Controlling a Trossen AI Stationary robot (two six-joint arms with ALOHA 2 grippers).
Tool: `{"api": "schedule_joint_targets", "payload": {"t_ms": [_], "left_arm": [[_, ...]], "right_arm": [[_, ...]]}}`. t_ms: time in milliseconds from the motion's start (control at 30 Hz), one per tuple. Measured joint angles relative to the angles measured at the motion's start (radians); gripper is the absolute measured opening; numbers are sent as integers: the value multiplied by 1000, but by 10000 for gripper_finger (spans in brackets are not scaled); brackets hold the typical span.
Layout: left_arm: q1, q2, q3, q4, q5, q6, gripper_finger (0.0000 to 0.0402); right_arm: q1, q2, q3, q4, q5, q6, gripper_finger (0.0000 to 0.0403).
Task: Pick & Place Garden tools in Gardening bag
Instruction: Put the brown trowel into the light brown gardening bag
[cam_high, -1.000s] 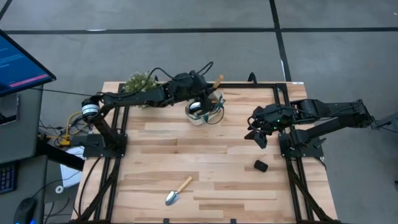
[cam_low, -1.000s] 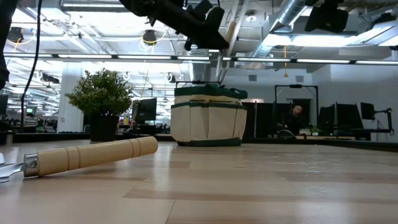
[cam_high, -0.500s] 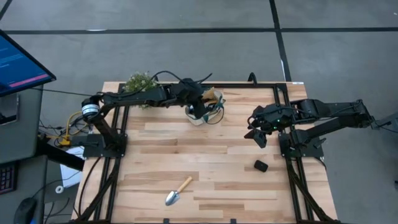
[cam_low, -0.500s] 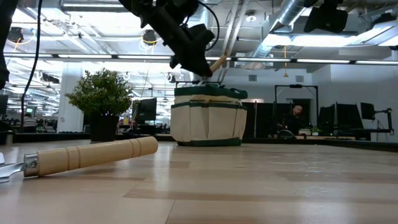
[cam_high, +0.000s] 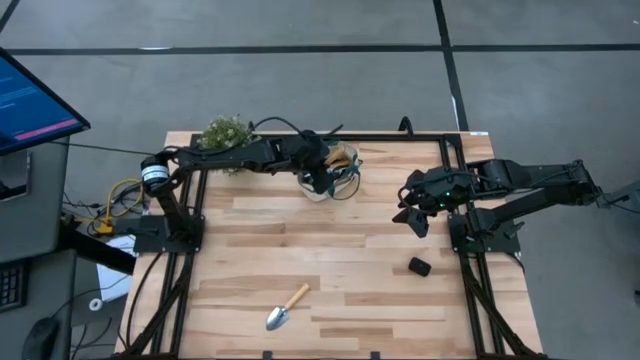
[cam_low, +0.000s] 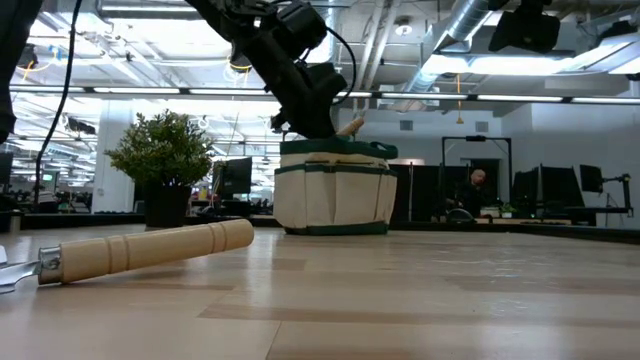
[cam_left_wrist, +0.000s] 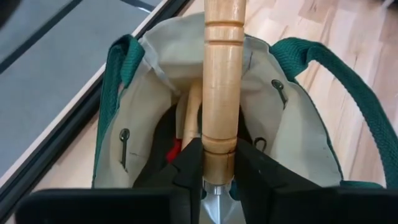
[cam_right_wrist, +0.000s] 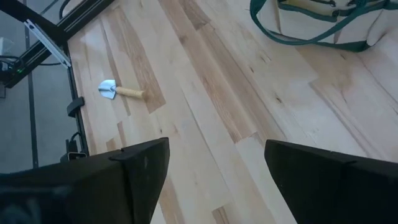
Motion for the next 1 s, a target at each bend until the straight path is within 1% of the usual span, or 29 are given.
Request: {"api": "schedule_joint_targets", "payload": {"t_ms": [200, 333, 433, 767, 833, 900, 967, 1000], "left_arm": [[0, 0, 0, 0, 1, 10, 95], [0, 0, 0, -3, 40, 11, 110], [-1, 0, 0, -3, 43, 12, 125], [-3, -18, -1, 1, 43, 12, 199], [-10, -40, 9, 5, 43, 12, 202], [-14, -70, 16, 40, 43, 23, 192], [-18, -101, 17, 113, 43, 71, 167], [-18, -111, 19, 155, 45, 88, 148]], "right_arm": [[0, 0, 0, 0, 0, 1, 256], [0, 0, 0, 0, 0, 1, 256], [0, 0, 0, 0, 0, 1, 256], [0, 0, 0, 0, 0, 1, 256], [0, 0, 0, 0, 0, 1, 256], [0, 0, 0, 0, 0, 0, 256], [-1, 0, 0, -1, 0, -4, 256], [-1, 0, 0, -1, 0, -5, 256]]}}
